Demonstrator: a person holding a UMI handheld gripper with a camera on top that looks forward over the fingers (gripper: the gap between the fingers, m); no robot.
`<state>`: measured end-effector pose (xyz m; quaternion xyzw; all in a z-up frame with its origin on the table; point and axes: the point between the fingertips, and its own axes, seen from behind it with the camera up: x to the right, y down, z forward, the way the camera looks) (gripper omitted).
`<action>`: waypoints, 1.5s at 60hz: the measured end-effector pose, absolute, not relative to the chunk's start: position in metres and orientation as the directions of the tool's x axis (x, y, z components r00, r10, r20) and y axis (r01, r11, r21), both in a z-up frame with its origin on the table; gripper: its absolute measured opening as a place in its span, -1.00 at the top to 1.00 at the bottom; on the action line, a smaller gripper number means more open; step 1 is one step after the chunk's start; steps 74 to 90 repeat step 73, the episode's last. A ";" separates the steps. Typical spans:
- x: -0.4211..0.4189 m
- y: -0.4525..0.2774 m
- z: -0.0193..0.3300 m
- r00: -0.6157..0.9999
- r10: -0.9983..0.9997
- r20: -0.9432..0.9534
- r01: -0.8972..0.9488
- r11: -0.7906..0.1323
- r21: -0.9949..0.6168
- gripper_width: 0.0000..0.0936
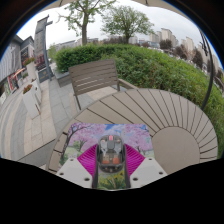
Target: Arrange mouse
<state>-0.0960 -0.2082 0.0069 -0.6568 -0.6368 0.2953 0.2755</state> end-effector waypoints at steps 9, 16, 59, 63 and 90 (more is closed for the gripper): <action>-0.092 -0.205 -0.016 0.021 0.999 0.028 0.677 0.006 -0.736 0.03; -0.076 -0.208 0.007 0.029 1.000 0.000 0.713 -0.021 -0.701 -0.81; 0.196 -0.145 0.249 0.095 0.994 0.047 0.763 -0.043 -0.644 -0.80; 0.199 -0.140 0.250 0.114 0.993 0.043 0.763 -0.060 -0.644 -0.80; 0.205 -0.138 0.249 0.104 0.994 0.041 0.760 -0.053 -0.648 -0.81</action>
